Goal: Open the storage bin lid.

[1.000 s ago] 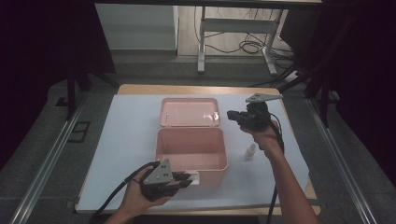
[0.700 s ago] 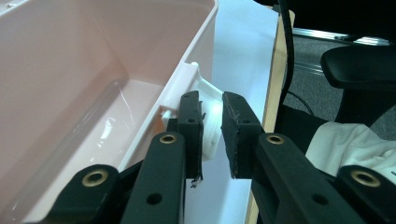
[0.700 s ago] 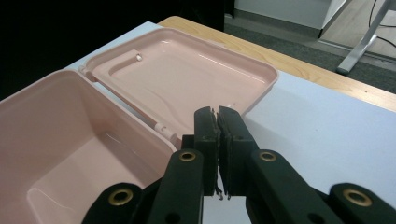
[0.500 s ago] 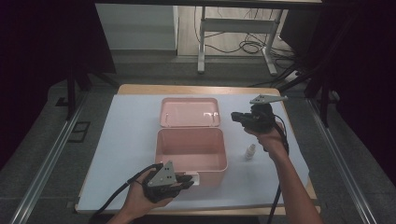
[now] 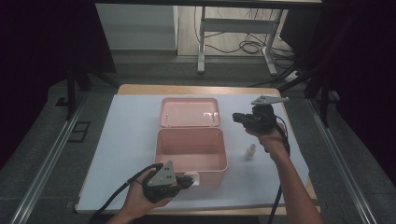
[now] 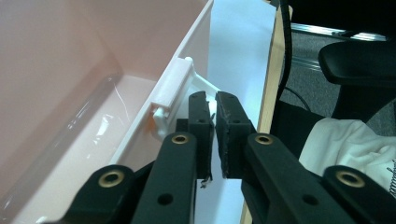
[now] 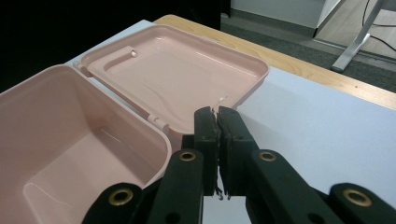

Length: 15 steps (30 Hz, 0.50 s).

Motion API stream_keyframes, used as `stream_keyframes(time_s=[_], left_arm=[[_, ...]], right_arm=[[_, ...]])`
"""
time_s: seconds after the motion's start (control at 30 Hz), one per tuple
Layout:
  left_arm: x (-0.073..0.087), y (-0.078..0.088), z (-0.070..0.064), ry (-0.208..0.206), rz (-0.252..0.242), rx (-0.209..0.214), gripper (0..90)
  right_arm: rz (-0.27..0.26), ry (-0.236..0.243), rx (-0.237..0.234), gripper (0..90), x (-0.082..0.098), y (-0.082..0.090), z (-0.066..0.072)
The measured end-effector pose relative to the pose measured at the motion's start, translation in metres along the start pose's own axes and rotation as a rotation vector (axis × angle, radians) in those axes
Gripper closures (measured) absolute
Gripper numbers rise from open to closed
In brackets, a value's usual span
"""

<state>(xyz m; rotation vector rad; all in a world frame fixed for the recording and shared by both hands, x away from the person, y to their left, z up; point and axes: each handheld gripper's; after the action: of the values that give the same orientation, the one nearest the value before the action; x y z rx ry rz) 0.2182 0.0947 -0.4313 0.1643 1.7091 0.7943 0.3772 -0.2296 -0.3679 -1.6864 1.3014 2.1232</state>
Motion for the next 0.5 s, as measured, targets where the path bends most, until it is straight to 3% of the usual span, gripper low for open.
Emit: stream_keyframes(time_s=[0.5], left_arm=[[-0.001, 0.019, 0.003, 0.017, -0.056, 0.0, 79.1]], right_arm=[[0.007, -0.007, 0.006, 86.6, 0.004, -0.001, -0.002]])
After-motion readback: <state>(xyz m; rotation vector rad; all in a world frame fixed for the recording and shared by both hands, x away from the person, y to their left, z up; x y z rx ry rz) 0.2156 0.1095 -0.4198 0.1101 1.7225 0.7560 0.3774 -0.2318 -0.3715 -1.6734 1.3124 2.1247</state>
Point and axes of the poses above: each handheld gripper's, and its own axes: y roughly backward along the jaws, x roughly out of its underside, z roughly to its left, and after that the axes turned 7 degrees about y, right-handed
